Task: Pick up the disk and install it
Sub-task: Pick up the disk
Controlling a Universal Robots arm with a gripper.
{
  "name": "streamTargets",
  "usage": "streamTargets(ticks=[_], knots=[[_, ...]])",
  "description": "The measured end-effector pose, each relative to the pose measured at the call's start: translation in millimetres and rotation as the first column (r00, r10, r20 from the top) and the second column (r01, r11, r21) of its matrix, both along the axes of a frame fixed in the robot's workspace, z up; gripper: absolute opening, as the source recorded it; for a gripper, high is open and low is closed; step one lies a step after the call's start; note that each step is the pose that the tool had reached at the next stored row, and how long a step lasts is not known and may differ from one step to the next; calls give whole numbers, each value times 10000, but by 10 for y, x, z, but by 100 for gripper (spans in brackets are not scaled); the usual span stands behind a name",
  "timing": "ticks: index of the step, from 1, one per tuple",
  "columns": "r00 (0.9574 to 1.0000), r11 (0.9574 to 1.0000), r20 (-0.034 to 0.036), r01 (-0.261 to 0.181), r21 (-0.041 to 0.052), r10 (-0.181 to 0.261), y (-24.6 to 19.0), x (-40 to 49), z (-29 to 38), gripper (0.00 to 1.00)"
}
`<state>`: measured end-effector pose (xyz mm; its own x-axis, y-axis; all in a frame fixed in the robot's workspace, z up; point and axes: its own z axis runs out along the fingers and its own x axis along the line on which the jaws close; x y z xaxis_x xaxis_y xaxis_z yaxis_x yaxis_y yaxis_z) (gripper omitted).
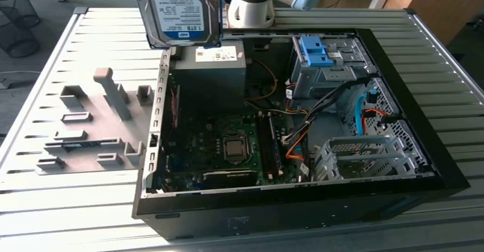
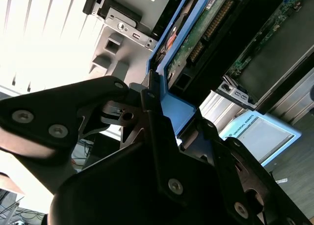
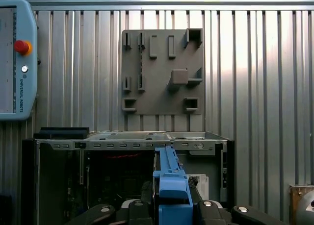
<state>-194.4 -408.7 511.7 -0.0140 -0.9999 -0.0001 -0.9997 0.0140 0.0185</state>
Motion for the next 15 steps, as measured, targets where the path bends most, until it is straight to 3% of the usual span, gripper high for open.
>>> streamTargets(ticks=[15], knots=[[10000,10000,0,0,0,0,0,48,0,36]])
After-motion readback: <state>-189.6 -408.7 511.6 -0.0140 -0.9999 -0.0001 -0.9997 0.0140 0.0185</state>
